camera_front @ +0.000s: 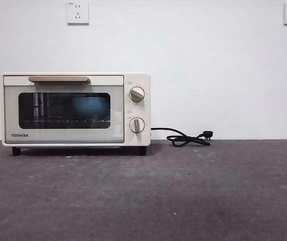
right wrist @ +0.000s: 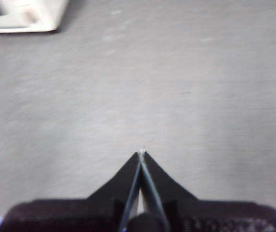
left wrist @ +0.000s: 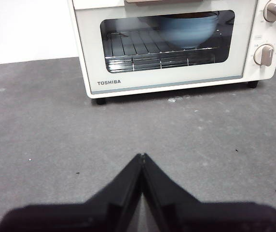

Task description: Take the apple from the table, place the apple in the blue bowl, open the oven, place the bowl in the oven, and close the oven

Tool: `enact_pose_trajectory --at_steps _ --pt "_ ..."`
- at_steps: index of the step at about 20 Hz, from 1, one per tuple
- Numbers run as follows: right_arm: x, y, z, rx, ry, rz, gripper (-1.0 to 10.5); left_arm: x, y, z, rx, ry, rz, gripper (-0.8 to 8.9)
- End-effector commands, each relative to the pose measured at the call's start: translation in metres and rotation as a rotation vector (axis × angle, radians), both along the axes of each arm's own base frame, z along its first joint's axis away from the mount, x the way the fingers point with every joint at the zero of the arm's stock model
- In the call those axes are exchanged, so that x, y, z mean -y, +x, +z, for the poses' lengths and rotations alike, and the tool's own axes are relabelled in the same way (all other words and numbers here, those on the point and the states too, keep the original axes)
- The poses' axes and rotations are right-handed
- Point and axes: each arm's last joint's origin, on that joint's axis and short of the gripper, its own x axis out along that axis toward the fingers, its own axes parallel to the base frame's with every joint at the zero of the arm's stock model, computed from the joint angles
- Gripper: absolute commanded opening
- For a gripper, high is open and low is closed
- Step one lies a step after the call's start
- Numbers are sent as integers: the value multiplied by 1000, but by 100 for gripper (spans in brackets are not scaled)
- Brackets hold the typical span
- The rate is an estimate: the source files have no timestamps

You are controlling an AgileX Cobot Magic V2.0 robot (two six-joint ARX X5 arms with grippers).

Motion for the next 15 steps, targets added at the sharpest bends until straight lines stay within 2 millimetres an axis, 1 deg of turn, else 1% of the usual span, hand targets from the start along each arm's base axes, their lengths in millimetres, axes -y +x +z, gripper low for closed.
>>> enact_pose_trajectory --at_steps 1,2,5,7,9,11,13,15 --pt "1 3 -1 26 -69 -79 1 0 1 -3 -5 -3 2 -4" --pt "-1 8 2 72 -85 -78 2 0 1 -3 -5 -3 2 -4" --pt "-10 34 8 287 -114 13 1 0 1 -3 -5 -3 2 -4" --pt "-12 54 0 403 -109 72 1 0 1 -3 -5 -3 2 -4" --pt "-10 73 -22 459 -84 62 1 0 1 -3 -6 -3 2 -4" --pt "-5 86 -51 483 -76 21 1 0 1 -3 -6 -3 2 -4" --pt "0 91 -81 508 -76 -23 1 0 1 -3 -6 -3 2 -4" --pt "2 90 -100 522 -67 -49 1 0 1 -3 -7 -3 2 -4"
